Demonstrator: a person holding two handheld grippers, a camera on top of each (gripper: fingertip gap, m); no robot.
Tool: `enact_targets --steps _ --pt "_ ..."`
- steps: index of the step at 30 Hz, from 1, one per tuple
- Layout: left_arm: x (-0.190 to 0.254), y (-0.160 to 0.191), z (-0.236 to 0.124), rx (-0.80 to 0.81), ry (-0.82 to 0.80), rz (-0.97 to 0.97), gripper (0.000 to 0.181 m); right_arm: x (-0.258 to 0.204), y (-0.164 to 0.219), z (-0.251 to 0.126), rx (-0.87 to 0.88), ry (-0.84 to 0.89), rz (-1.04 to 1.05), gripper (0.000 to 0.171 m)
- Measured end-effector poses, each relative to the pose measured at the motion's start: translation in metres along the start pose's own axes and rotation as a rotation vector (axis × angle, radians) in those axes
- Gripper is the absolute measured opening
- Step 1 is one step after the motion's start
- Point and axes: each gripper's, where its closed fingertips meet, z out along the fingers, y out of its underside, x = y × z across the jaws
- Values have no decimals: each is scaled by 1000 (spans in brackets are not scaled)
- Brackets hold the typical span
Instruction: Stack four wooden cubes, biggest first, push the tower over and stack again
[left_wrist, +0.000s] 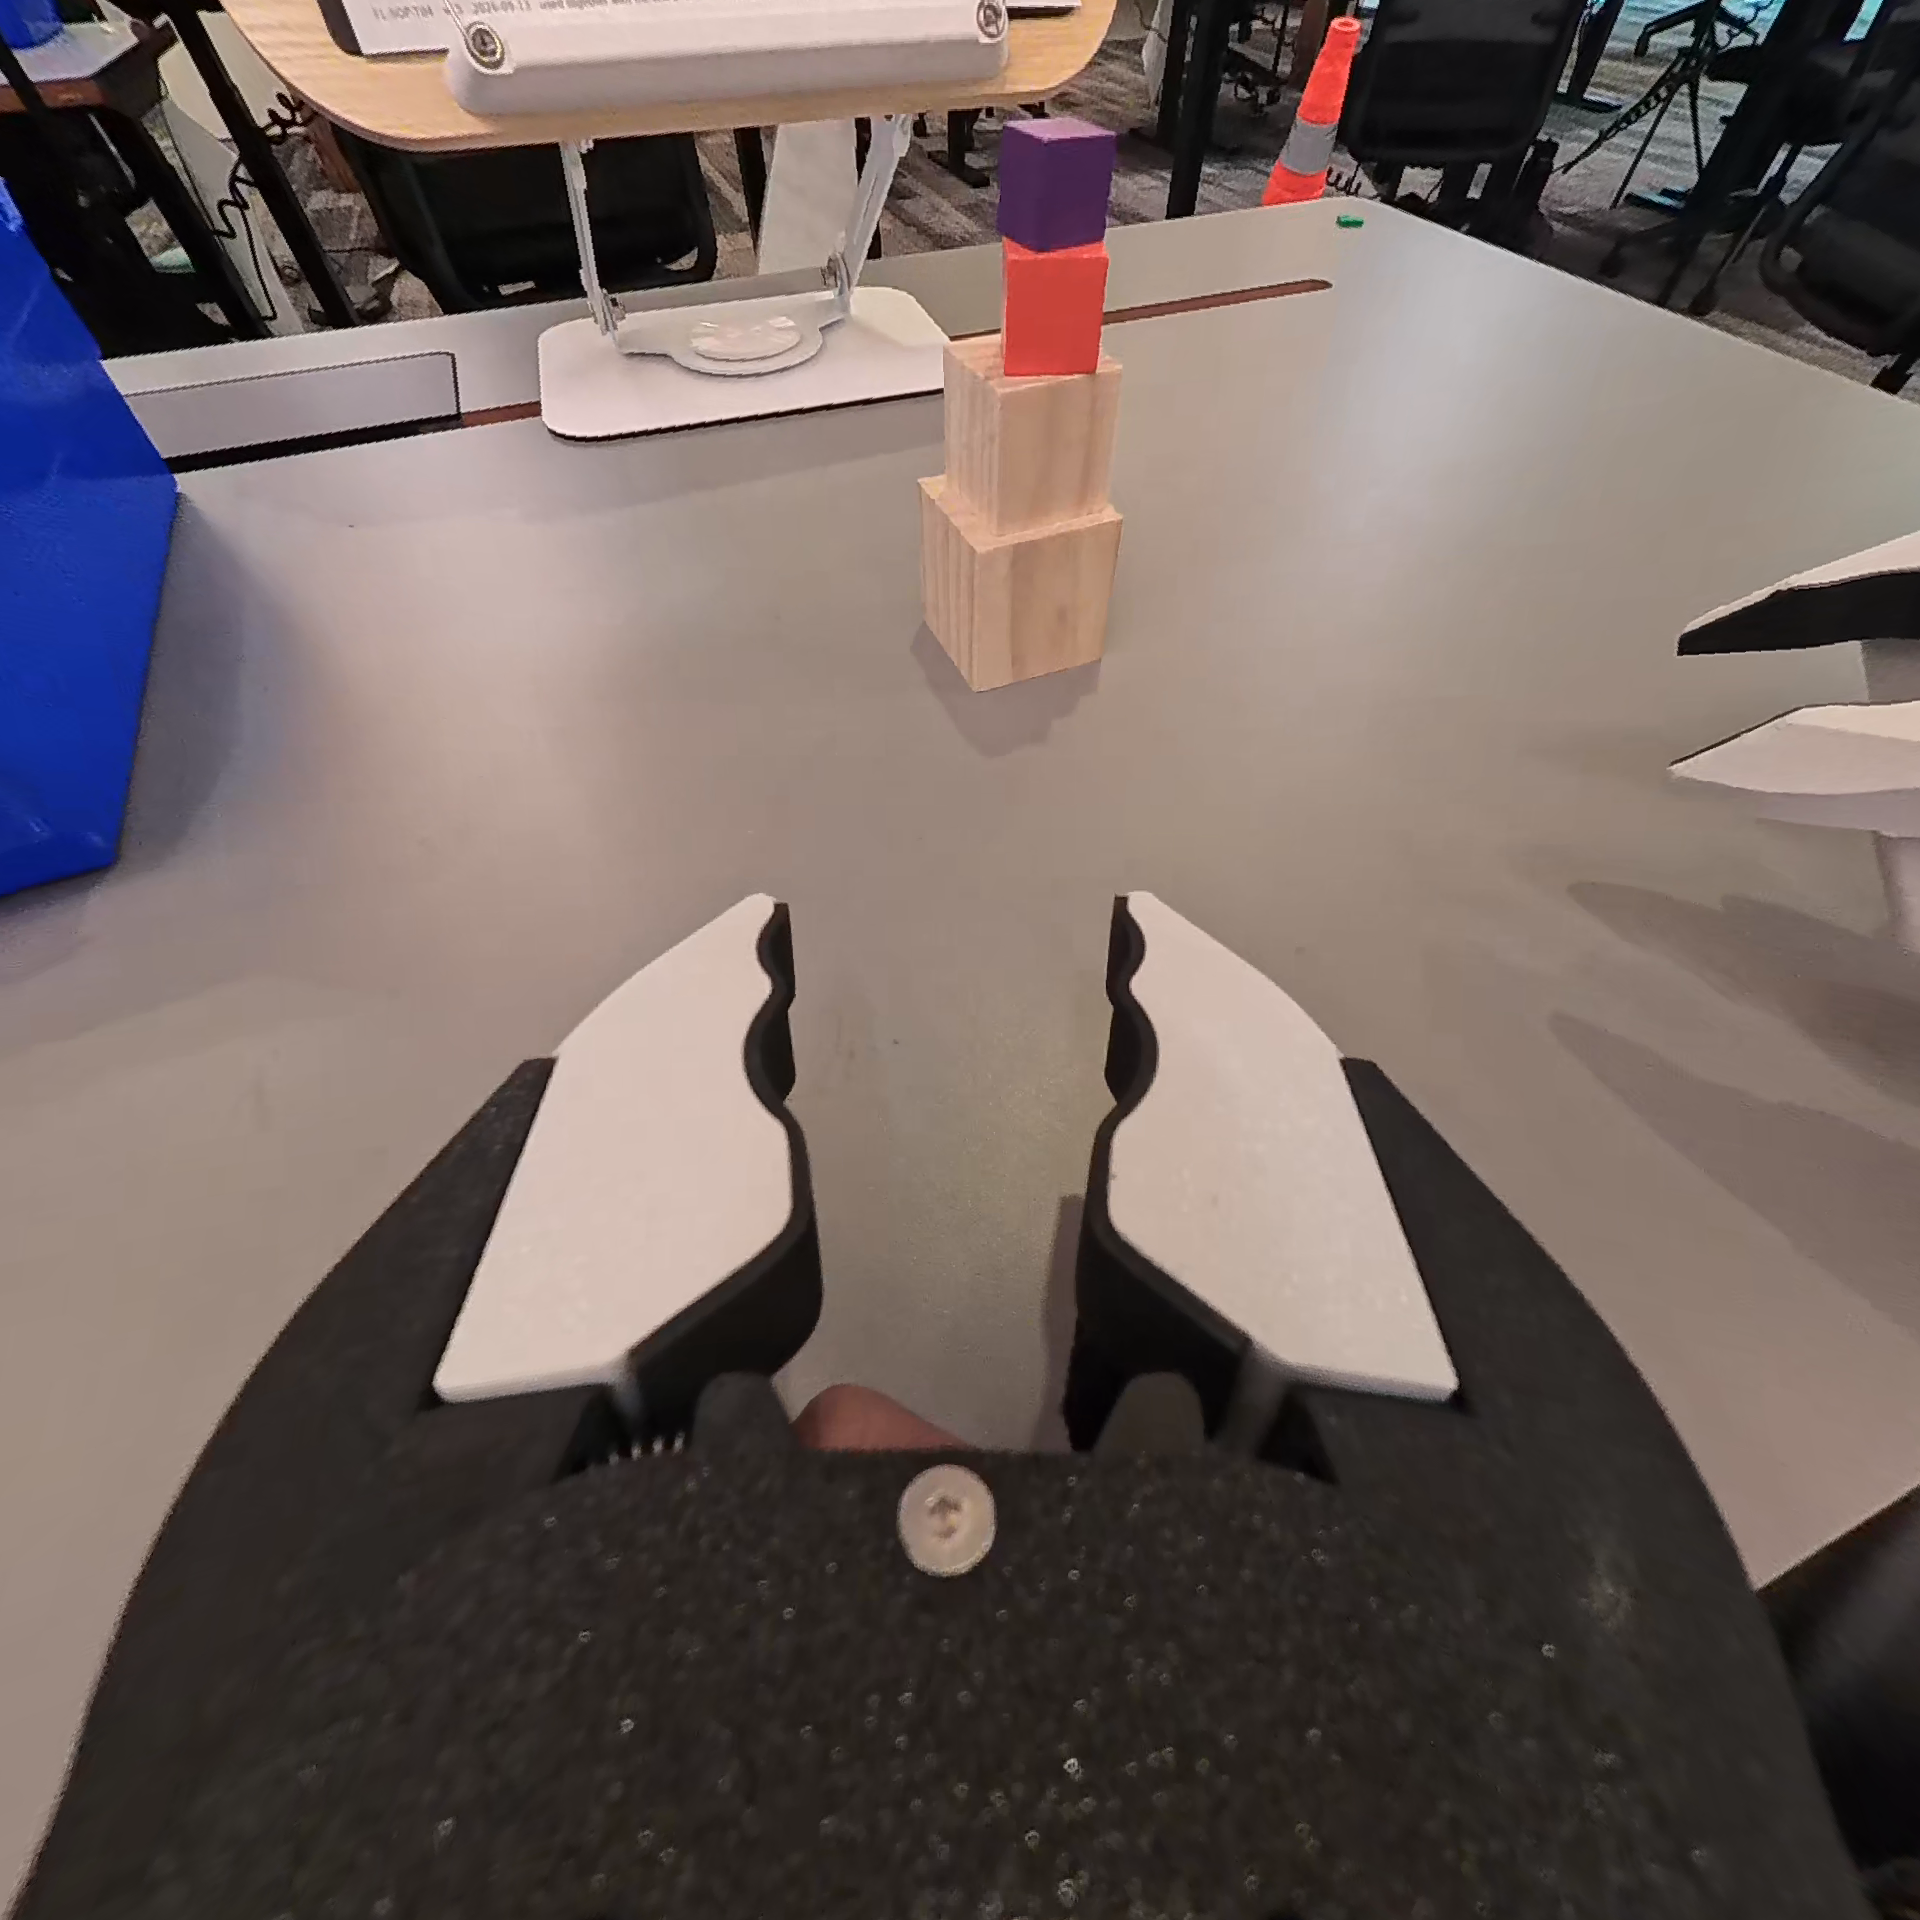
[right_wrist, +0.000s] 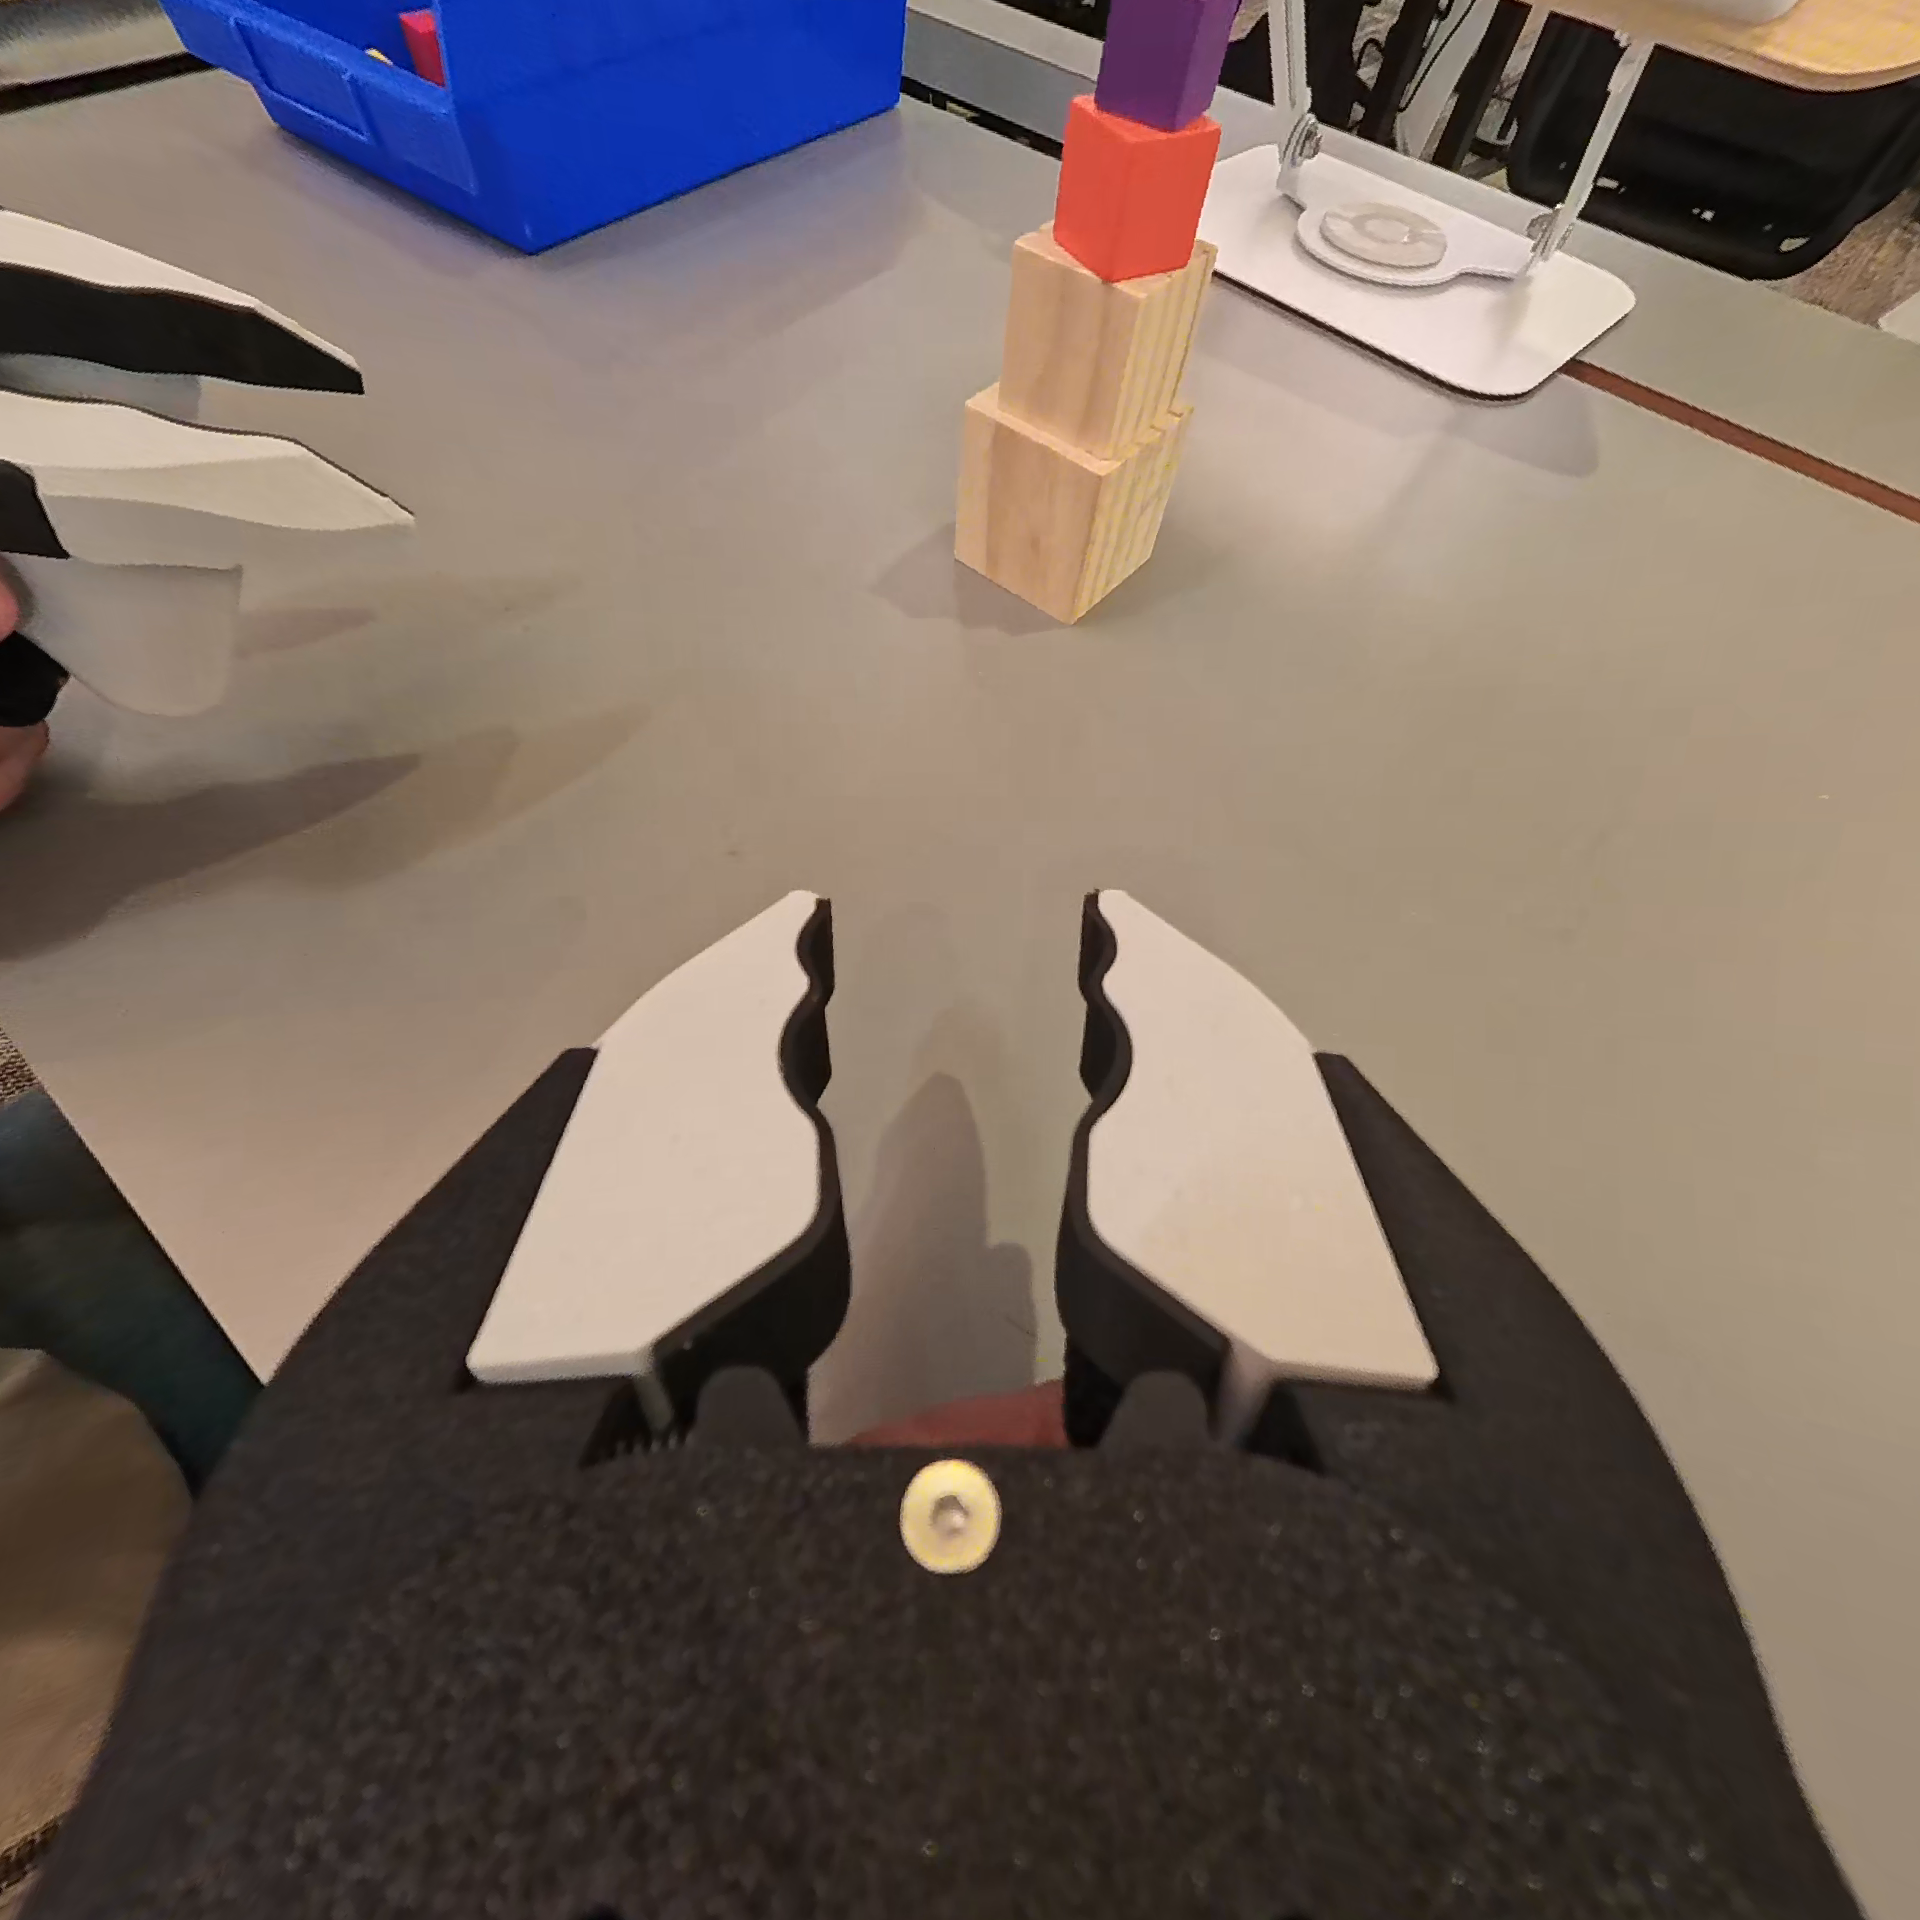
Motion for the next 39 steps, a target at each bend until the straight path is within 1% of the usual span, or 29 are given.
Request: enact_targets --steps 14,17,19,21,22,24,27,29,31,33,35,36,37,39 --pt "2 1 1 -7 7 12 57 -1 1 0 -2 -2 -3 45" --pt "5 0 2 -9 42 9 52 1 0 -1 -2 2 -2 45" --pt "8 -14 3 11 91 20 50 2 -1 -2 2 5 1 45" --pt "10 -36 8 27 137 89 51 4 -1 -3 3 6 4 45" --pt "13 -47 13 8 182 145 51 4 -2 -4 5 8 4 45" --pt "10 -75 30 -19 211 239 58 5 -3 -5 11 8 4 45" --pt "17 -111 69 -96 343 361 55 7 -6 -7 22 9 5 45" --pt "20 -129 99 -140 401 445 55 8 -7 -8 24 8 9 45" --pt "24 -133 122 -213 471 530 53 9 -6 -9 25 8 11 45" --pt "28 -129 134 -269 524 629 49 10 -6 -10 28 9 15 45" --pt "27 -126 144 -301 531 701 42 11 -5 -11 29 8 20 45" --pt "27 -124 147 -316 542 715 38 11 -4 -11 27 8 22 45" --pt "28 -123 149 -324 560 715 24 11 -3 -11 24 8 24 45" --pt "30 -125 151 -330 589 693 22 12 -2 -11 22 7 27 45"
